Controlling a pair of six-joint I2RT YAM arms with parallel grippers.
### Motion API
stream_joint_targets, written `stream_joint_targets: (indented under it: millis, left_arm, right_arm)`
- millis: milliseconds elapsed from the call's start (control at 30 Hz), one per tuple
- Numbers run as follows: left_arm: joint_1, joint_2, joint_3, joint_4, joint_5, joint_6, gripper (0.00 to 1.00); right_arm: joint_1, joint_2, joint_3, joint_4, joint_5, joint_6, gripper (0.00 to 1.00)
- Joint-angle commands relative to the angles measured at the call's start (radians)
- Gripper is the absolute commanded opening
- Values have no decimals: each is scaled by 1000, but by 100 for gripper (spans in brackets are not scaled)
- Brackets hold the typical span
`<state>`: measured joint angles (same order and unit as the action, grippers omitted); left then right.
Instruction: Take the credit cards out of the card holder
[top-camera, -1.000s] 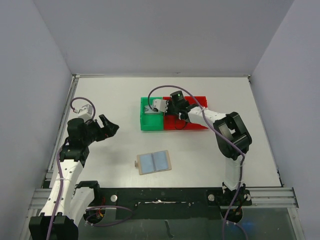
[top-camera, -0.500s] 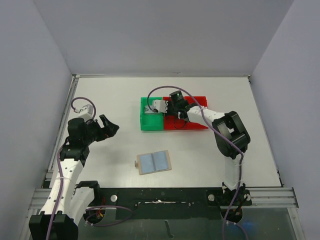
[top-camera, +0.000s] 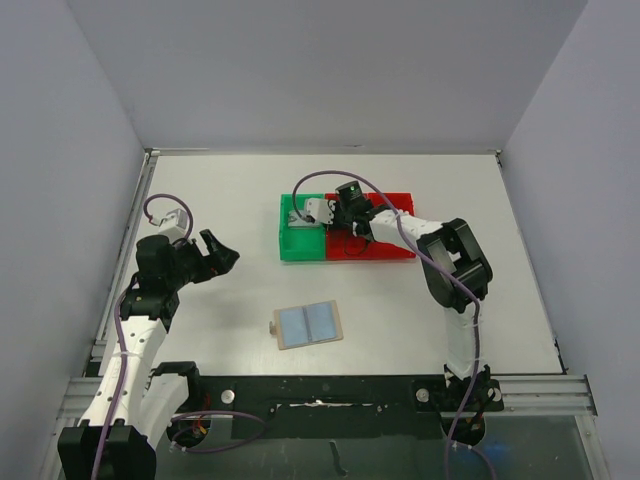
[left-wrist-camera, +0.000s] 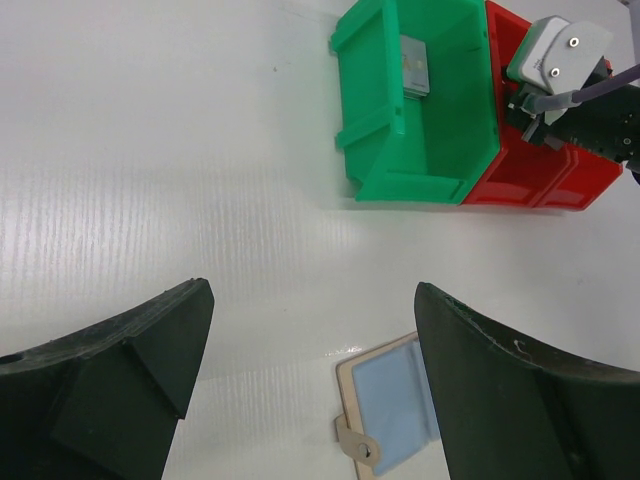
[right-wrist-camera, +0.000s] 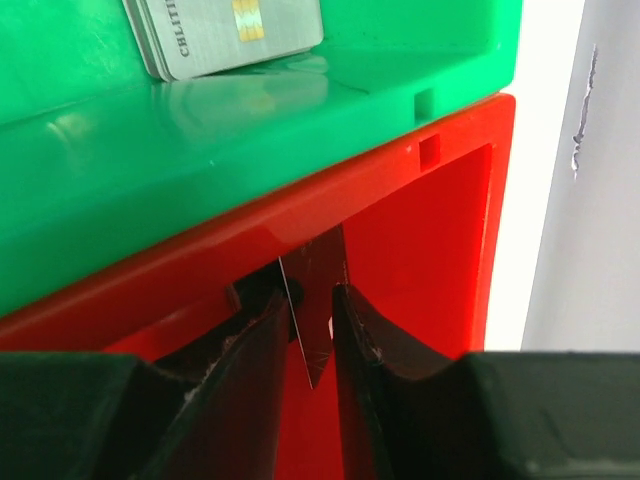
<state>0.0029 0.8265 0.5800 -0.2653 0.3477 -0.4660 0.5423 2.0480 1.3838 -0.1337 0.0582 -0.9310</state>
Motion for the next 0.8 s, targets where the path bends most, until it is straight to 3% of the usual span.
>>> stream_joint_targets:
  millis: [0, 767]
  left_arm:
    - [3, 1, 9, 62, 28, 17, 81]
    - [3, 0, 6, 69, 34, 13, 81]
  right_arm:
    - [2, 16, 62, 9, 53, 28, 26]
    - [-6, -44, 67, -14, 5, 112, 47]
